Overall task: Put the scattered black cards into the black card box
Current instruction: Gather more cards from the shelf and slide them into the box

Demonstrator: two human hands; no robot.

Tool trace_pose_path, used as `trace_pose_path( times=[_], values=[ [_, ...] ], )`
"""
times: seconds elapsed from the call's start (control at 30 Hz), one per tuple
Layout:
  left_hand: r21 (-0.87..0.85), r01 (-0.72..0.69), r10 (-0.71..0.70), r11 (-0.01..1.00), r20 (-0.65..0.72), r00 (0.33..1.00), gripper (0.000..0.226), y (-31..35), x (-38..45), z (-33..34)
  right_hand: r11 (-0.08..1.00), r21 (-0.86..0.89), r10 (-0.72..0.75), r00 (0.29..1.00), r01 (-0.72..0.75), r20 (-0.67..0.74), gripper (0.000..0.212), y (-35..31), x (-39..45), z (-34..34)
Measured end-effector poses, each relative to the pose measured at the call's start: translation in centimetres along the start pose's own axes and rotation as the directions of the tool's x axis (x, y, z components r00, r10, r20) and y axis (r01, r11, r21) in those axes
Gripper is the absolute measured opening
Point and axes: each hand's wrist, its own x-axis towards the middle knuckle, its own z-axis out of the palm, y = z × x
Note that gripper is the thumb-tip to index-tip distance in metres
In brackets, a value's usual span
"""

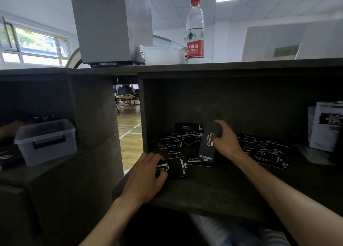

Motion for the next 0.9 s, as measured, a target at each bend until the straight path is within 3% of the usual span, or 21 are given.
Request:
trace_pose_path(
  times=[0.07,0.13,0.2,0.3,0.37,0.47,0.63,0.77,0.83,0.9],
  values=[
    [0.003,-0.003,0.003,1.000,-0.001,1.000,0.029,0.0,0.0,0.1,0.981,-0.113,-0.153,0.987,0.158,0.052,0.071,-0.9,-0.9,0.3],
    [0.002,-0.007,0.007,1.000,-0.006,1.000,0.030,0.0,0.1,0.1,0.963,-0.181,-0.170,0.969,0.202,0.179,0.068,-1.0,-1.9,1.3],
    [-0.003,-0.015,0.015,1.000,-0.011,1.000,0.031,-0.1,0.0,0.1,0.962,-0.233,-0.072,0.956,0.141,0.283,0.043,-0.3,-2.7,2.3],
    [-0.020,-0.019,0.018,1.000,-0.014,1.000,0.036,-0.1,0.0,0.0,0.978,-0.189,-0.041,0.965,0.092,0.259,0.017,0.6,-3.4,3.1],
    [-0.026,-0.020,0.020,0.999,-0.012,1.000,0.037,-0.1,0.0,0.0,0.985,-0.147,-0.047,0.954,0.094,0.296,0.017,0.1,-3.7,3.3],
    [-0.032,-0.006,0.006,0.999,-0.011,1.000,0.038,-0.2,0.0,0.1,0.990,-0.142,0.046,0.879,0.025,0.475,0.014,-1.8,-4.3,3.9],
    [-0.066,-0.027,0.026,0.997,-0.023,0.999,0.035,0.0,-0.1,0.0,0.988,-0.151,0.133,0.728,-0.040,0.673,0.059,-4.8,-6.2,5.2],
    [-0.062,-0.016,0.016,0.998,-0.007,1.000,0.035,0.1,0.0,-0.2,0.990,-0.116,0.143,0.678,-0.086,0.721,0.072,-4.8,-6.6,5.9],
    [-0.060,-0.008,0.007,0.998,-0.011,1.000,0.038,0.0,0.1,-0.2,0.990,-0.070,0.133,0.692,-0.119,0.710,0.072,-4.6,-6.3,6.1],
    [-0.019,-0.021,0.021,1.000,0.000,1.000,0.041,-0.2,0.0,-0.1,0.989,0.020,0.107,0.793,-0.148,0.600,0.058,-4.1,-5.7,6.3]
  ],
)
